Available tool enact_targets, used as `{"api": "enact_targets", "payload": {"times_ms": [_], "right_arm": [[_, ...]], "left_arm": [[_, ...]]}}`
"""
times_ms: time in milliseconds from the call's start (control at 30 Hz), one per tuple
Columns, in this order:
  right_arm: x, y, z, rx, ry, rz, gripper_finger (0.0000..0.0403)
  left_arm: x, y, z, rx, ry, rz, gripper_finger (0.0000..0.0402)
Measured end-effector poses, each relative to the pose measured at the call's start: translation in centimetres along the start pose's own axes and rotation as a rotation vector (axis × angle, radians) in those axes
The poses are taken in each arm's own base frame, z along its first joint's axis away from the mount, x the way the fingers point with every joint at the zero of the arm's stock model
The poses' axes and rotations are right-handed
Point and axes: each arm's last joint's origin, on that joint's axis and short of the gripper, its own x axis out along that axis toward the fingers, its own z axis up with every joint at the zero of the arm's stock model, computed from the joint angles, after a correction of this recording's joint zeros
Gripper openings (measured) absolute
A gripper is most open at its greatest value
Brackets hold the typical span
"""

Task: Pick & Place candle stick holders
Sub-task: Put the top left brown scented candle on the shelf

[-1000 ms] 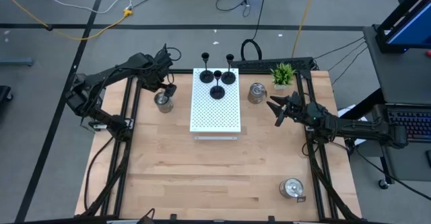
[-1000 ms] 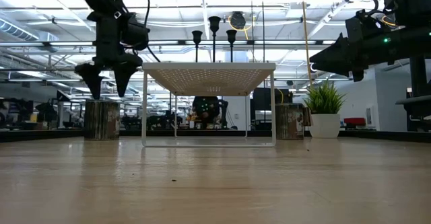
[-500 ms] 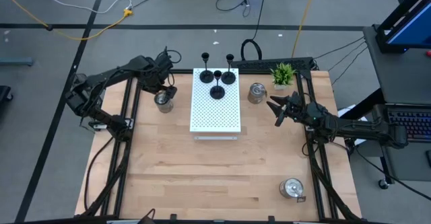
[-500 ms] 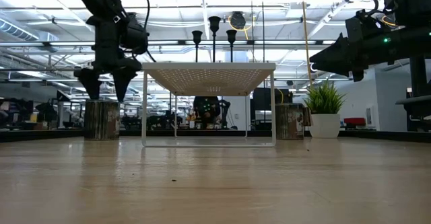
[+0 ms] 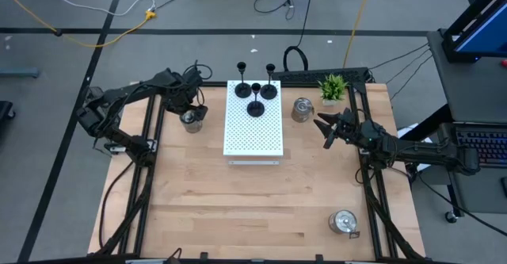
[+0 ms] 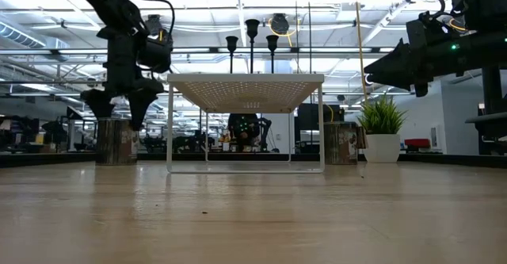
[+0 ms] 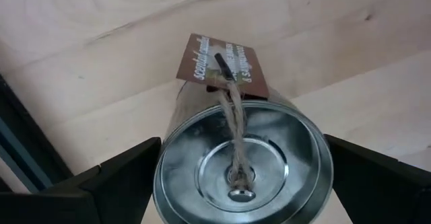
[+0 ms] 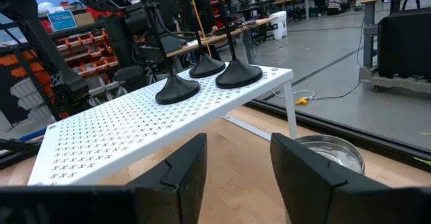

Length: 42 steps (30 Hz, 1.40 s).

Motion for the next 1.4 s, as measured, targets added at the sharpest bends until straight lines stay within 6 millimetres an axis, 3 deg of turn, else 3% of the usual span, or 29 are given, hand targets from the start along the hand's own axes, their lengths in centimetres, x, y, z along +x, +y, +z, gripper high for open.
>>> {"api": "enact_targets", "payload": {"times_ms": [1400], "right_arm": [[0.0, 0.0, -0.01, 0.001, 0.001, 0.0, 0.0155]], "left_arm": [[0.76, 0.08, 0.09, -0.026, -0.038, 0.011, 0.0399]]}}
